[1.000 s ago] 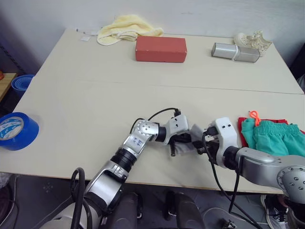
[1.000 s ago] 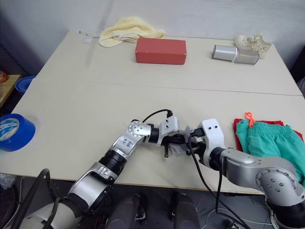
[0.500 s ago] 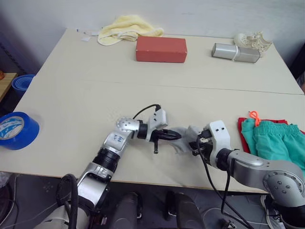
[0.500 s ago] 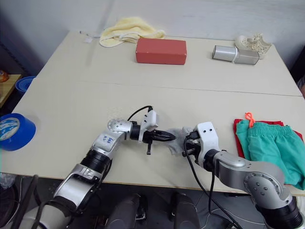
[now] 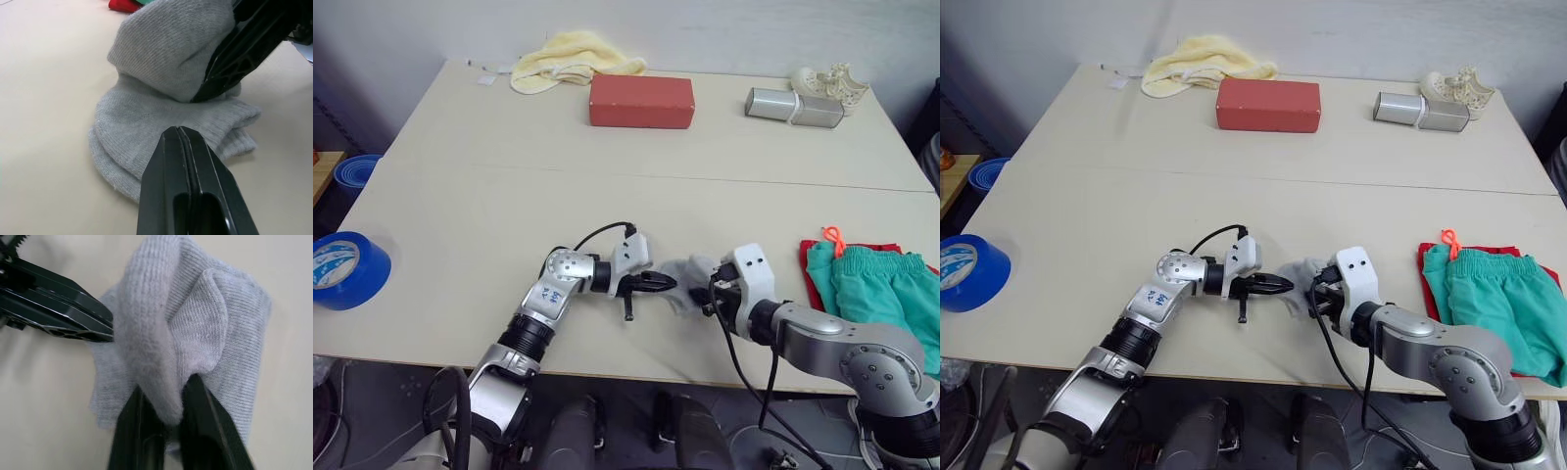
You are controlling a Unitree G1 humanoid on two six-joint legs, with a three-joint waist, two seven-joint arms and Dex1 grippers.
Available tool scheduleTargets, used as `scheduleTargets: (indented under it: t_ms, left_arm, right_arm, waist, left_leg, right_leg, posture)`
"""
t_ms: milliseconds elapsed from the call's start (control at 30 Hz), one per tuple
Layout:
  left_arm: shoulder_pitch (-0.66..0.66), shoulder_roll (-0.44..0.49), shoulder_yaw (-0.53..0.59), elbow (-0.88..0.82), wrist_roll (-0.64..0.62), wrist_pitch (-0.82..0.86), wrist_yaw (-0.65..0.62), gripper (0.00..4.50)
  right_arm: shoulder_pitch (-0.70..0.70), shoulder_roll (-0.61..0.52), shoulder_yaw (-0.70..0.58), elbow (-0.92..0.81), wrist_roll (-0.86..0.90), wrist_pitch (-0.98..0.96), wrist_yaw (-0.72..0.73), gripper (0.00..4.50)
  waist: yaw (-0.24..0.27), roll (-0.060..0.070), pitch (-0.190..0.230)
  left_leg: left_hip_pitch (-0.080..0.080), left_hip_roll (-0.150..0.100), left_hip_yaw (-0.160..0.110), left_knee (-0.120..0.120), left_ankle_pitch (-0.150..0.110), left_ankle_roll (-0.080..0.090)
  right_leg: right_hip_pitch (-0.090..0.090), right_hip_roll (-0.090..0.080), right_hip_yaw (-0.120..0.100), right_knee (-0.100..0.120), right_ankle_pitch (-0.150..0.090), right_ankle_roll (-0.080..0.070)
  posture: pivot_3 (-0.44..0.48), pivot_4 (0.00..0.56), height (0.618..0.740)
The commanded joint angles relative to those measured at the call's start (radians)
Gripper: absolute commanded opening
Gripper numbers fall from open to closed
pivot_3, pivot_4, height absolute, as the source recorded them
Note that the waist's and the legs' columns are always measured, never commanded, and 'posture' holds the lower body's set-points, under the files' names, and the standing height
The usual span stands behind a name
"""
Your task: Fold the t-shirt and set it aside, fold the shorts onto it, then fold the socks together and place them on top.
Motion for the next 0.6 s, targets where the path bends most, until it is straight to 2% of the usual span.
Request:
scheduleTargets:
  t_ms: [33,100,200,367,467,600]
  left_arm:
    - [0.02,0.004,0.009,-0.021,-0.004,-0.004,0.014,0.0]
    - [0.025,0.011,0.021,-0.028,-0.013,0.003,0.018,0.0]
    - [0.029,0.041,0.041,-0.052,-0.037,0.01,-0.01,0.0]
    - [0.022,0.086,0.06,-0.064,-0.063,0.002,-0.06,0.0]
    - [0.006,0.113,0.085,-0.046,-0.076,-0.007,-0.086,0.0]
    - [-0.02,0.13,0.119,-0.019,-0.103,-0.029,-0.116,0.0]
  right_arm:
    - [-0.007,-0.025,-0.006,-0.035,-0.04,-0.022,0.119,1.91]
    - [0.013,-0.069,-0.024,-0.047,-0.067,-0.039,0.213,2.55]
    - [0.089,-0.146,-0.104,-0.04,-0.094,-0.104,0.4,2.55]
    - [0.2,-0.198,-0.205,-0.021,-0.138,-0.217,0.654,2.55]
    - [0.249,-0.18,-0.263,-0.018,-0.134,-0.29,0.786,2.55]
    - [0.279,-0.138,-0.307,-0.009,-0.118,-0.339,0.86,2.55]
  waist:
    - [0.001,0.0,0.0]
    - [0.002,0.0,0.0]
    - [0.005,0.0,0.0]
    - [0.004,0.0,0.0]
    - [0.005,0.0,0.0]
    - [0.005,0.0,0.0]
  left_leg:
    - [0.0,0.0,0.0,0.0,0.0,0.0]
    - [0.0,0.0,0.0,0.0,0.0,0.0]
    - [0.0,0.0,0.0,0.0,0.0,0.0]
    - [0.0,0.0,0.0,0.0,-0.001,0.001]
    - [-0.001,0.0,0.0,0.0,-0.001,0.001]
    - [0.0,0.0,0.0,0.0,0.0,0.0]
  right_leg:
    - [0.0,0.0,0.0,0.0,0.0,0.0]
    - [0.0,0.0,0.0,0.0,0.0,0.0]
    - [0.0,0.0,0.0,-0.001,0.0,0.0]
    - [0.0,0.0,-0.001,-0.001,0.0,0.0]
    - [0.0,0.0,-0.001,-0.001,0.0,0.0]
    - [0.0,0.0,-0.001,-0.001,0.0,0.0]
  posture:
    - [0.0,0.15,0.74]
    - [0.0,0.15,0.74]
    - [0.0,0.15,0.74]
    - [0.0,0.15,0.74]
    - [0.0,0.15,0.74]
    - [0.0,0.15,0.74]
